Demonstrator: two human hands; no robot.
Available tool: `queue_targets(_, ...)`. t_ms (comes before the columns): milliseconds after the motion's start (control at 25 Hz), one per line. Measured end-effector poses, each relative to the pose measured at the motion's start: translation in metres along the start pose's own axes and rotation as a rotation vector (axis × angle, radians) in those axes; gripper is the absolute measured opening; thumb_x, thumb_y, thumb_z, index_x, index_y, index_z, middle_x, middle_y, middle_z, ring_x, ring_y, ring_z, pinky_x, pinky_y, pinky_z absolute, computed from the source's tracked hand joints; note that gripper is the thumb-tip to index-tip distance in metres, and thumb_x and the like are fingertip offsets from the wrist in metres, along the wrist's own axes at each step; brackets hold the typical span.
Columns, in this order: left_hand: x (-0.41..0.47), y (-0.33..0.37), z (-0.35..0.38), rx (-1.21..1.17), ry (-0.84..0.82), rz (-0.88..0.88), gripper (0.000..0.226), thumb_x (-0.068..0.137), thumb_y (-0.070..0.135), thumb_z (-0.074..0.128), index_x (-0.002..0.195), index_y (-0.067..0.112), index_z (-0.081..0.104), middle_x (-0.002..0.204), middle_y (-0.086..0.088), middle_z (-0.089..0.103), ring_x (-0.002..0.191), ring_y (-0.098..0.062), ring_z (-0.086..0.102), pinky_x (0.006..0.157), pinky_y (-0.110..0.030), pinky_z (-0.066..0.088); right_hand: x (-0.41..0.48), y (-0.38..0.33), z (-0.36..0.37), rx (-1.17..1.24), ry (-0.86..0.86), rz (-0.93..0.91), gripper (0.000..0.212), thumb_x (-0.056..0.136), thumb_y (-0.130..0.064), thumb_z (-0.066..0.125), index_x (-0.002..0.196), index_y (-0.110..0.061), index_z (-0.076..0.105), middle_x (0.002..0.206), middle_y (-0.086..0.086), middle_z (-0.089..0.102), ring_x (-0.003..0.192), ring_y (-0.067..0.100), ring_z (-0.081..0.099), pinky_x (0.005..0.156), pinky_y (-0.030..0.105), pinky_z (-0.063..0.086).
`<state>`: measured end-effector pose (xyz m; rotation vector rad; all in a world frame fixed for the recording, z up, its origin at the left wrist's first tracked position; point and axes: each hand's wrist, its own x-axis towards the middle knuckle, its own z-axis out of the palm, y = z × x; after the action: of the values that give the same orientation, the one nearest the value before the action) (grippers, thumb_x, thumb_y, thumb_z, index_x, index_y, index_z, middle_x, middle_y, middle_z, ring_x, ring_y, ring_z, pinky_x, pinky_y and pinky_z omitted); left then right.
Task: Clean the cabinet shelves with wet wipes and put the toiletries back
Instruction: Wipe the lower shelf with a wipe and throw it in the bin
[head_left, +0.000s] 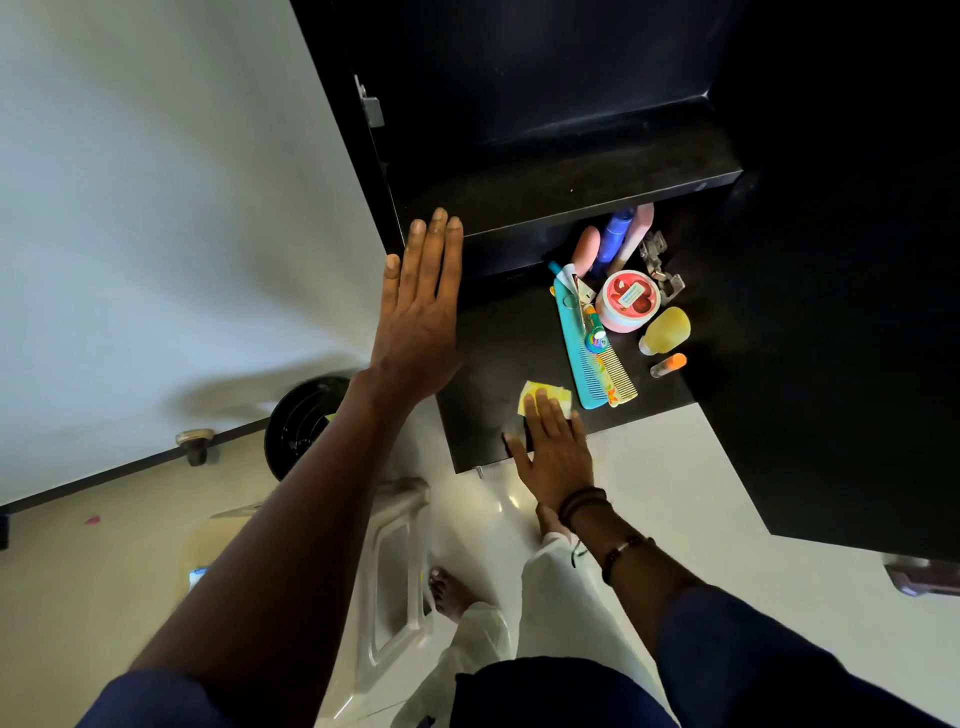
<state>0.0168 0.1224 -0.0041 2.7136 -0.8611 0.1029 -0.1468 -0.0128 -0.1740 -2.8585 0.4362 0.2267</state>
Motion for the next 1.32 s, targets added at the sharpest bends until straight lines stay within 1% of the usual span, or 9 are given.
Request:
queue_targets(80, 0.000, -0.002, -0.002, 0.007, -0.011, 0.006, 0.107, 0.068, -0.012, 0.059, 0.150, 0.011, -0.006, 0.159, -0.012, -0.006, 0.142, -0.023, -0.019, 0.115, -0.039, -0.010, 0.005, -0.029, 0.006, 0.038, 0.015, -0.084, 0.067, 0.098, -0.053, 0.013, 0.136, -0.011, 0.050, 0.142, 0.010, 0.050, 0.131, 0.028, 0.049, 0.108, 0.047, 0.039)
queue_targets(200, 0.000, -0.007, -0.005, -0.004, -0.036, 0.041, 0.110, 0.071, -0.008, 0.065, 0.150, 0.014, -0.008, 0.159, -0.009, -0.007, 0.143, -0.022, -0.018, 0.115, -0.038, -0.009, -0.035, -0.053, 0.020, 0.037, -0.073, -0.240, 0.062, 0.097, -0.053, 0.026, 0.147, -0.017, 0.034, 0.153, 0.003, 0.034, 0.141, 0.020, 0.033, 0.113, 0.044, 0.029)
queue_targets(360, 0.000, -0.011, -0.006, -0.010, -0.053, 0.064, 0.110, 0.072, -0.009, 0.065, 0.150, 0.016, -0.009, 0.159, -0.007, -0.009, 0.143, -0.022, -0.019, 0.115, -0.038, -0.009, -0.041, -0.008, 0.013, -0.023, -0.067, -0.250, 0.065, 0.095, -0.058, 0.028, 0.148, -0.021, 0.030, 0.154, 0.001, 0.032, 0.142, 0.019, 0.032, 0.116, 0.044, 0.027)
queue_targets(520, -0.001, -0.009, -0.013, -0.037, -0.081, 0.060, 0.107, 0.064, -0.021, 0.046, 0.150, 0.012, -0.008, 0.159, -0.009, -0.011, 0.142, -0.022, -0.022, 0.115, -0.038, -0.009, 0.037, 0.002, -0.010, -0.034, -0.062, -0.107, 0.070, 0.096, -0.055, 0.011, 0.140, -0.011, 0.045, 0.147, 0.010, 0.044, 0.134, 0.029, 0.044, 0.110, 0.048, 0.032)
queue_targets(720, -0.002, -0.004, -0.024, -0.076, -0.130, 0.057, 0.090, 0.065, 0.002, 0.025, 0.150, 0.007, -0.005, 0.159, -0.013, -0.011, 0.144, -0.030, -0.017, 0.116, -0.045, -0.005, 0.096, -0.074, -0.011, 0.097, -0.251, -0.253, 0.059, 0.099, -0.045, 0.029, 0.149, -0.014, 0.024, 0.159, 0.008, 0.015, 0.147, 0.025, 0.016, 0.118, 0.045, 0.014)
queue_targets(920, -0.001, -0.001, -0.030, -0.097, -0.166, 0.066, 0.091, 0.064, 0.016, 0.027, 0.150, 0.005, -0.004, 0.158, -0.014, -0.010, 0.145, -0.031, -0.015, 0.116, -0.045, -0.005, 0.048, -0.085, 0.012, 0.126, -0.143, -0.415, 0.067, 0.089, -0.055, 0.025, 0.137, -0.016, 0.049, 0.148, 0.005, 0.043, 0.135, 0.023, 0.044, 0.108, 0.048, 0.037)
queue_targets(1160, 0.000, -0.004, -0.023, -0.050, -0.158, 0.027, 0.106, 0.060, -0.015, 0.045, 0.150, 0.007, -0.006, 0.159, -0.012, -0.012, 0.144, -0.029, -0.018, 0.116, -0.044, -0.006, 0.104, -0.089, -0.005, 0.101, -0.239, -0.257, 0.062, 0.097, -0.053, 0.028, 0.149, -0.020, 0.026, 0.159, 0.004, 0.016, 0.146, 0.022, 0.017, 0.118, 0.046, 0.007)
queue_targets(1240, 0.000, -0.002, -0.024, -0.058, -0.168, 0.022, 0.106, 0.060, -0.015, 0.046, 0.150, 0.007, -0.006, 0.159, -0.012, -0.012, 0.144, -0.029, -0.018, 0.116, -0.043, -0.007, 0.106, -0.085, -0.006, 0.124, -0.262, -0.305, 0.062, 0.097, -0.051, 0.030, 0.149, -0.017, 0.026, 0.159, 0.006, 0.017, 0.146, 0.024, 0.019, 0.118, 0.045, 0.009)
queue_targets(1320, 0.000, -0.001, -0.027, -0.098, -0.184, 0.024, 0.098, 0.064, -0.005, 0.041, 0.150, 0.007, -0.005, 0.158, -0.012, -0.012, 0.144, -0.030, -0.018, 0.117, -0.045, -0.006, 0.092, -0.067, -0.003, 0.100, -0.181, -0.371, 0.064, 0.094, -0.051, 0.031, 0.143, -0.011, 0.039, 0.154, 0.011, 0.031, 0.140, 0.027, 0.034, 0.116, 0.047, 0.018)
